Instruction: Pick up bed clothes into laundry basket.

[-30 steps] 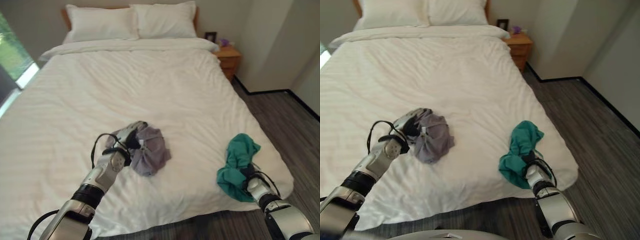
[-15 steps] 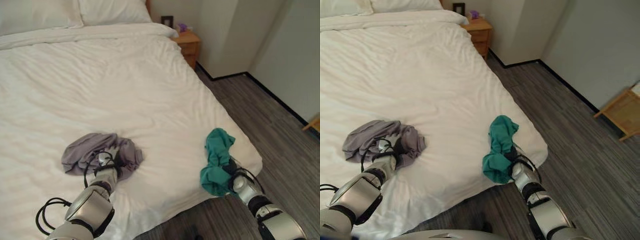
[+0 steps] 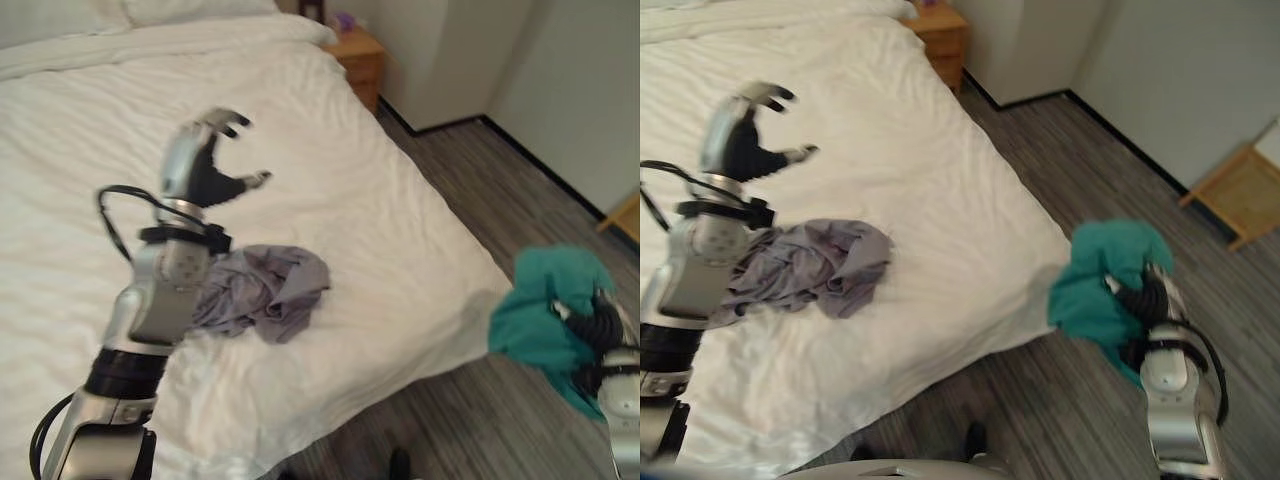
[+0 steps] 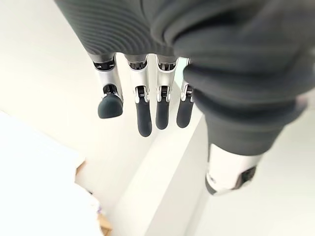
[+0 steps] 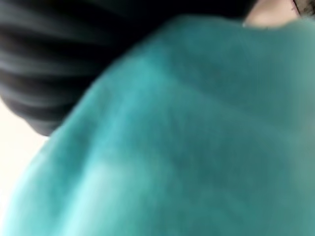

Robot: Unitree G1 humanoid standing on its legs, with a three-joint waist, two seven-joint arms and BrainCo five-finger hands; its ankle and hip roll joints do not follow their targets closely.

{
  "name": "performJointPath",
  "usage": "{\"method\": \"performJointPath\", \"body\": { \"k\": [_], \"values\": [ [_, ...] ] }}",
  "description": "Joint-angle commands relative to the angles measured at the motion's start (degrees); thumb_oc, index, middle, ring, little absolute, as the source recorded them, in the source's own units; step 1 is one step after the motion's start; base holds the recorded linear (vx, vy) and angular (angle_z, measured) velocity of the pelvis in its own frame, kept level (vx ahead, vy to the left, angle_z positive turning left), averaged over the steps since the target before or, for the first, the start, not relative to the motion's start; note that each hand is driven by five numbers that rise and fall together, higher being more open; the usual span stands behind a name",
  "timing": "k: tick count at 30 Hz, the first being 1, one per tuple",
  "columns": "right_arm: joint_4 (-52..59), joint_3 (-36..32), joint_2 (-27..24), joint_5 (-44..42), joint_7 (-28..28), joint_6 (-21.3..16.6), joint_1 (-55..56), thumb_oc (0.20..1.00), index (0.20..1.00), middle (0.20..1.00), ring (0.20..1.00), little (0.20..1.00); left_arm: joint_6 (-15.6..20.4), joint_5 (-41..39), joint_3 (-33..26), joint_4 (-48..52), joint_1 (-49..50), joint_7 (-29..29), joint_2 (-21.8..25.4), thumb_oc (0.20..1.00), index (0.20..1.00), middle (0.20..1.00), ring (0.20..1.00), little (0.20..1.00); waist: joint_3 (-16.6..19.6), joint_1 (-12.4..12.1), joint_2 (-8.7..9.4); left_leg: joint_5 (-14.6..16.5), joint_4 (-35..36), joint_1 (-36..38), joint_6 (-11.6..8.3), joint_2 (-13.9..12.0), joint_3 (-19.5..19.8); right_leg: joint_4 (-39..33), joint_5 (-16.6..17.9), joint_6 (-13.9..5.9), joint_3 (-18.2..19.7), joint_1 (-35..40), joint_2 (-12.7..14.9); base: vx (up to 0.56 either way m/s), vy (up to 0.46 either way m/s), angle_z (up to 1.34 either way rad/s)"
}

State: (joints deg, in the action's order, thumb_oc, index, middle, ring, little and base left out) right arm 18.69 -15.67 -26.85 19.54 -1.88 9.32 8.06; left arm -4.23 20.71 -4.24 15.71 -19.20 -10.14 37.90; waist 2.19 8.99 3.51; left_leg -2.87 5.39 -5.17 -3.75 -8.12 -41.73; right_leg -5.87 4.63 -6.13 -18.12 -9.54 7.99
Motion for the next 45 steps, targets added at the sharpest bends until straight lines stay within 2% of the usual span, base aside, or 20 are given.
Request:
{"method": "performJointPath", "body": {
  "k": [1, 2, 5, 6, 7, 8, 9, 10, 16, 19, 23, 28, 31, 34, 37, 39, 41, 43, 44, 45],
  "values": [
    [2.59, -6.93, -3.48, -1.88, 0.15, -1.47, -1.53, 0.2, 0.2, 0.2, 0.2, 0.2, 0.21, -1.72, 1.51, -0.19, -2.25, 0.09, -2.19, 0.2, 0.2, 0.2, 0.2, 0.2, 2.77, 0.8, -0.82, -3.73, -0.39, 3.61, -3.75, -6.44, -1.97, 0.87, 3.7, -4.56, -11.72, 4.77, 5.44, -0.05, -0.051, -0.23],
    [3.17, -7.33, -3.77, -2.39, 0.96, -1.59, -2.36, 0.2, 0.2, 0.2, 0.2, 0.2, -0.29, -0.93, 2.08, 1.9, -1.38, 0.12, -2.62, 0.2, 0.2, 0.2, 0.2, 0.2, 2.97, 0.45, -1.43, -4.2, -0.39, 4.45, -4.09, -7.43, -3.74, 2.4, 3.33, -4.27, -16.46, 6.35, 6.43, -0.05, -0.051, -0.34],
    [3.7, -7.8, -4.3, -2.42, 1.45, -1.59, -3.13, 0.2, 0.2, 0.2, 0.2, 0.2, -1.43, 0.32, 2.08, 2.21, -1.18, 0.4, -2.2, 0.2, 0.2, 0.2, 0.2, 0.2, 3.09, 0.11, -1.59, -4.68, -0.39, 4.85, -4.35, -7.93, -4.97, 3.08, 3.58, -4.4, -19.04, 7.21, 7.36, -0.05, -0.047, -0.81],
    [3.29, -7.84, -4.97, -1.76, 2.03, -1.24, -4.82, 0.2, 0.2, 0.2, 0.2, 0.2, -5.44, 3.27, 1.21, 1.6, 0.37, 4.36, -1.99, 0.2, 0.2, 0.2, 0.2, 0.2, 3.52, -1.05, -1.84, -4.57, -0.39, 6.03, -5.38, -8.27, -6.11, 1.67, 4.3, -5.24, -22.39, 9.85, 8.77, -0.02, -0.048, -0.79],
    [3.45, -7.88, -4.86, -1.72, 3.27, -1.23, -4.14, 0.2, 0.2, 0.2, 0.2, 0.2, -7.86, 6.26, -0.63, -0.47, 3.84, 6.49, -1.52, 0.2, 0.2, 0.2, 0.2, 0.2, 3.77, -1.86, -1.74, -4.88, -0.39, 6.61, -5.87, -7.93, -5.9, 0.87, 2.63, -5.41, -21.03, 10.04, 8.6, -0.02, -0.05, -0.73],
    [3.46, -7.74, -4.94, -1.71, 3.29, -1.23, -4.1, 0.2, 0.2, 0.2, 0.2, 0.2, -7.88, 6.34, -0.79, -0.34, 4.11, 6.55, -1.6, 0.256, 0.256, 0.256, 0.256, 0.256, 3.85, -1.91, -1.77, -4.87, -0.39, 6.75, -5.93, -7.92, -6.08, 0.87, 2.59, -5.42, -20.85, 10.04, 8.61, -0.01, -0.058, -0.88],
    [3.17, -7.39, -4.14, -2.01, 3.84, -1.6, -3.64, 0.2, 0.2, 0.2, 0.2, 0.2, -8.91, 8.06, -1.83, -2.39, 5.98, 6.83, -1.99, 0.837, 0.837, 0.837, 0.837, 0.837, 3.91, -2.27, -1.81, -4.9, -0.39, 7.28, -6.21, -7.55, -6.2, 0.87, 2.23, -5.66, -20.45, 9.85, 8.8, -0.02, -0.113, -1.3],
    [2.15, -7.34, -4.15, -2.01, 3.9, -2.33, -1.71, 0.2, 0.2, 0.2, 0.2, 0.2, -9.8, 10.41, -3.33, -5.75, 8.32, 6.77, -1.66, 1.0, 1.0, 1.0, 1.0, 1.0, 4.55, -2.83, -1.81, -5.42, -0.39, 8.02, -6.98, -7.82, -7.01, 0.87, 1.9, -6.38, -19.07, 9.07, 8.76, -0.02, -0.112, -1.01],
    [0.24, -8.54, -2.53, -2.36, 3.88, -2.88, 4.16, 0.2, 0.2, 0.2, 0.2, 0.2, -12.54, 14.78, -6.57, -17.92, 14.98, 4.0, 0.94, 1.0, 1.0, 1.0, 1.0, 1.0, 5.51, -2.45, -2.81, -7.55, -0.39, 8.89, -8.26, -9.81, -7.79, 0.87, -0.11, -5.3, -16.93, 9.74, 5.81, 0.02, -0.131, -0.37],
    [-0.69, -8.57, -2.67, -2.4, 3.4, -3.18, 5.05, 0.2, 0.2, 0.2, 0.2, 0.2, -13.23, 14.93, -8.42, -17.66, 16.85, 3.65, 1.08, 1.0, 1.0, 1.0, 1.0, 1.0, 5.57, -2.59, -3.02, -7.82, -0.39, 9.11, -8.5, -10.1, -8.02, 0.87, -0.34, -5.16, -16.77, 9.84, 5.44, 0.0, -0.032, -0.11],
    [-2.56, -8.37, -1.73, -1.93, 2.59, -3.27, 6.96, 0.2, 0.2, 0.2, 0.2, 0.2, -16.95, 16.99, -16.05, -18.99, 24.52, 3.58, 0.57, 1.0, 1.0, 1.0, 1.0, 1.0, 5.23, -3.75, -3.52, -9.12, -0.39, 9.5, -9.25, -10.92, -7.97, 0.87, -1.25, -4.42, -15.65, 10.09, 4.24, 0.0, -0.031, 0.05],
    [-3.19, -6.13, -1.43, -1.92, 2.42, -3.55, 6.74, 0.2, 0.2, 0.2, 0.2, 0.2, -17.59, 17.46, -16.94, -21.58, 29.33, 3.83, -1.17, 1.0, 1.0, 1.0, 1.0, 1.0, 5.18, -4.45, -3.74, -9.71, -0.39, 9.77, -9.62, -11.36, -7.76, 0.87, -1.74, -4.01, -15.15, 10.8, 3.59, 0.02, 0.007, 0.08],
    [-4.18, -3.38, -1.83, -2.24, 2.2, -4.09, 4.44, 0.2, 0.2, 0.2, 0.2, 0.2, -15.34, 15.78, -12.61, -32.3, 26.6, -0.91, -0.75, 1.0, 1.0, 1.0, 1.0, 1.0, 5.02, -4.1, -3.43, -9.5, -0.39, 9.67, -9.52, -11.46, -8.05, 0.87, -1.73, -3.9, -14.76, 10.6, 3.52, 0.02, 0.046, 0.19],
    [-4.45, 0.0, -2.66, -2.48, 2.49, -4.27, 1.86, 0.2, 0.2, 0.2, 0.2, 0.2, -11.07, 13.03, -2.2, -52.43, 18.03, -8.97, 0.24, 1.0, 1.0, 1.0, 1.0, 1.0, 4.76, -3.08, -2.56, -9.37, -0.39, 9.01, -9.58, -12.07, -8.56, 0.87, -1.56, -3.62, -14.07, 9.81, 3.04, 0.0, 0.049, 0.09],
    [-4.63, 3.76, -3.47, -3.27, 3.27, -4.59, -0.93, 0.2, 0.2, 0.2, 0.2, 0.2, -7.34, 9.47, 11.0, -75.6, 6.65, -17.7, -2.18, 1.0, 1.0, 1.0, 1.0, 1.0, 3.44, -1.8, -0.39, -11.58, -0.39, 4.95, -8.9, -15.06, -9.81, 0.87, -0.36, -2.72, -12.51, 6.02, 1.37, -0.09, -0.046, -0.04],
    [-5.18, 6.72, -3.25, -3.99, 3.3, -4.63, -2.8, 0.2, 0.2, 0.2, 0.2, 0.2, -7.18, 8.39, 15.47, -83.78, 4.1, -19.42, -4.48, 1.0, 1.0, 1.0, 1.0, 1.0, 2.43, -1.02, 1.18, -12.63, -0.39, 2.44, -8.91, -17.21, -9.91, 0.87, 0.03, -2.53, -11.92, 3.89, 0.21, -0.18, -0.12, 0.03],
    [-5.01, 8.7, -2.4, -3.27, 3.82, -4.53, -3.53, 0.2, 0.2, 0.2, 0.2, 0.2, -9.29, 6.93, 18.16, -92.04, 2.12, -19.83, -5.81, 0.583, 0.583, 0.583, 0.583, 0.583, 2.06, -0.42, 2.61, -13.61, -0.39, -0.63, -8.78, -19.7, -9.76, 0.87, 0.34, -2.4, -11.98, 1.34, -0.97, -0.13, -0.095, 0.03],
    [-4.78, 9.22, -1.82, -3.17, 3.65, -4.77, -2.76, 0.2, 0.2, 0.2, 0.2, 0.2, -9.55, 5.92, 17.48, -93.42, 1.76, -20.21, -5.26, 0.448, 0.448, 0.448, 0.448, 0.448, 2.36, -0.39, 3.05, -12.72, -0.39, -1.73, -9.31, -20.27, -8.89, 0.87, -0.18, -2.71, -11.99, 0.38, -1.44, -0.02, -0.018, -0.02],
    [-4.75, 9.24, -1.78, -3.18, 3.64, -4.78, -2.75, 0.2, 0.2, 0.2, 0.2, 0.2, -9.53, 5.9, 17.48, -93.44, 1.77, -20.22, -5.22, 0.272, 0.272, 0.272, 0.272, 0.272, 2.43, -0.35, 3.11, -12.94, -0.39, -1.92, -9.16, -20.27, -8.91, 0.87, -0.03, -2.6, -12.0, 0.2, -1.42, 0.0, -0.01, -0.07],
    [-4.62, 9.45, -1.22, -3.34, 3.61, -4.96, -1.82, 0.2, 0.2, 0.2, 0.2, 0.2, -9.55, 5.9, 17.43, -93.45, 1.79, -20.33, -4.7, 0.2, 0.2, 0.2, 0.2, 0.2, 2.58, -0.42, 3.38, -12.59, -0.39, -2.32, -9.2, -20.3, -8.6, 0.87, -0.12, -2.62, -12.0, -0.24, -1.49, -0.08, -0.015, -0.06]
  ]
}}
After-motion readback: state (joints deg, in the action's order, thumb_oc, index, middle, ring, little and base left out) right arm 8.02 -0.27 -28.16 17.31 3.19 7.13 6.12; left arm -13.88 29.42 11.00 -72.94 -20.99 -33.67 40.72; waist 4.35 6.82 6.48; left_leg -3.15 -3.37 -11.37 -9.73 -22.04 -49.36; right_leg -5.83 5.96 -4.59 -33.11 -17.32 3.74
